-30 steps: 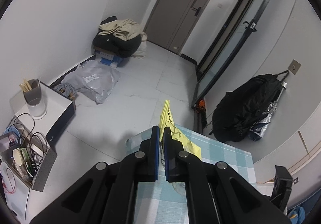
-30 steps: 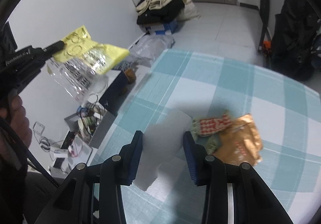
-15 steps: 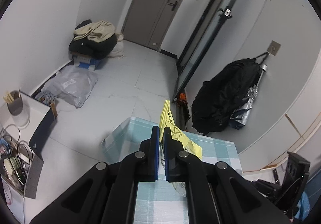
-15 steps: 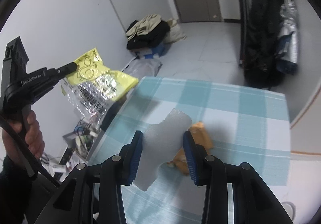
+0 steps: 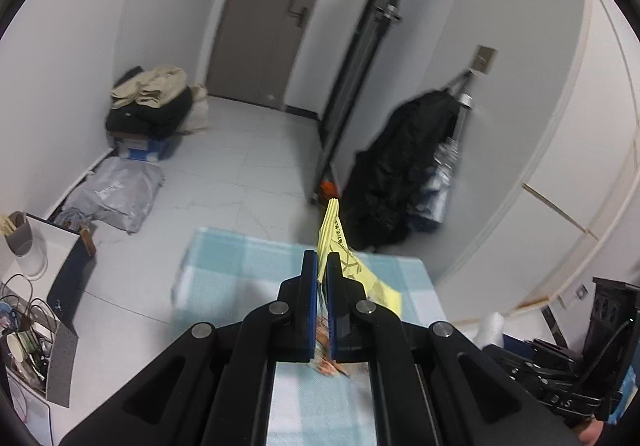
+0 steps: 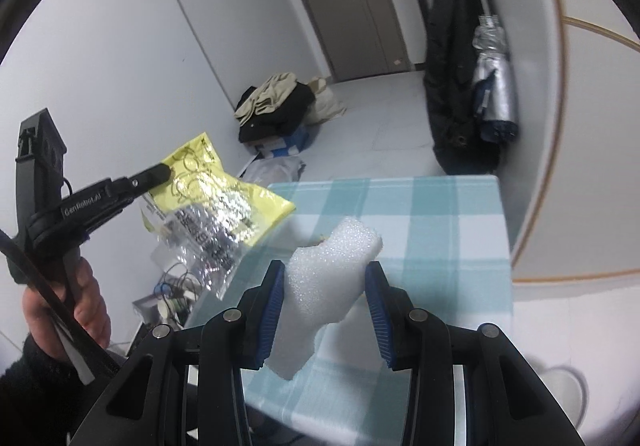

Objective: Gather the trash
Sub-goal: 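Carry the yellow wrapper and white foam over the wastebasket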

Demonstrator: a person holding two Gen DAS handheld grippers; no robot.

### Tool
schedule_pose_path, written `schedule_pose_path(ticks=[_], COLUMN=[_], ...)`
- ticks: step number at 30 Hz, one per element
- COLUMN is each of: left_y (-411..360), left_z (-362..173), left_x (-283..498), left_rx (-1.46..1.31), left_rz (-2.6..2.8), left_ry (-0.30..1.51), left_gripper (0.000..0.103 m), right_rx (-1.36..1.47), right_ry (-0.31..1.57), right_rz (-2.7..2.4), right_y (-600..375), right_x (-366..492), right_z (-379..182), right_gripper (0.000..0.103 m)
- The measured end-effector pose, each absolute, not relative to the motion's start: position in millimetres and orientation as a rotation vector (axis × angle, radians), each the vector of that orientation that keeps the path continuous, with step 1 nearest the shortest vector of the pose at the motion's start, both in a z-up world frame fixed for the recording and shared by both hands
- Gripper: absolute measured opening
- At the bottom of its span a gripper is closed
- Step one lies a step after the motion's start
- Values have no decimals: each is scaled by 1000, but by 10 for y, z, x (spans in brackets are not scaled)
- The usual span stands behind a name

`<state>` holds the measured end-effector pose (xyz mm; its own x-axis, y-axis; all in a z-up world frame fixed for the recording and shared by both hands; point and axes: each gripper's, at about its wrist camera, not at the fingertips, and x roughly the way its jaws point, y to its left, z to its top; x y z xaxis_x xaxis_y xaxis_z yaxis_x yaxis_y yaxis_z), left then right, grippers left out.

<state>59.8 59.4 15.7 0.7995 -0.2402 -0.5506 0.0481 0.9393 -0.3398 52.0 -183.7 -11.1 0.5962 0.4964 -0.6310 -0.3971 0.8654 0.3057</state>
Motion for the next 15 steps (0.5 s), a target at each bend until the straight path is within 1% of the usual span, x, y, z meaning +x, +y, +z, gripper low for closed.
schedule_pose_path(ticks=[6, 15], left_y=[328, -148], left_z=[261, 509], left_x=[362, 180], left_rx=[-311, -338], left_rz=[-179, -250], left_ry=[646, 613], left_gripper=[0, 0], right_rx=[200, 273], right_ry=[723, 628], right_rz=[500, 434], right_y=[-2167, -2882], right_x=[143, -331], right_z=[83, 483], right_gripper=[39, 39])
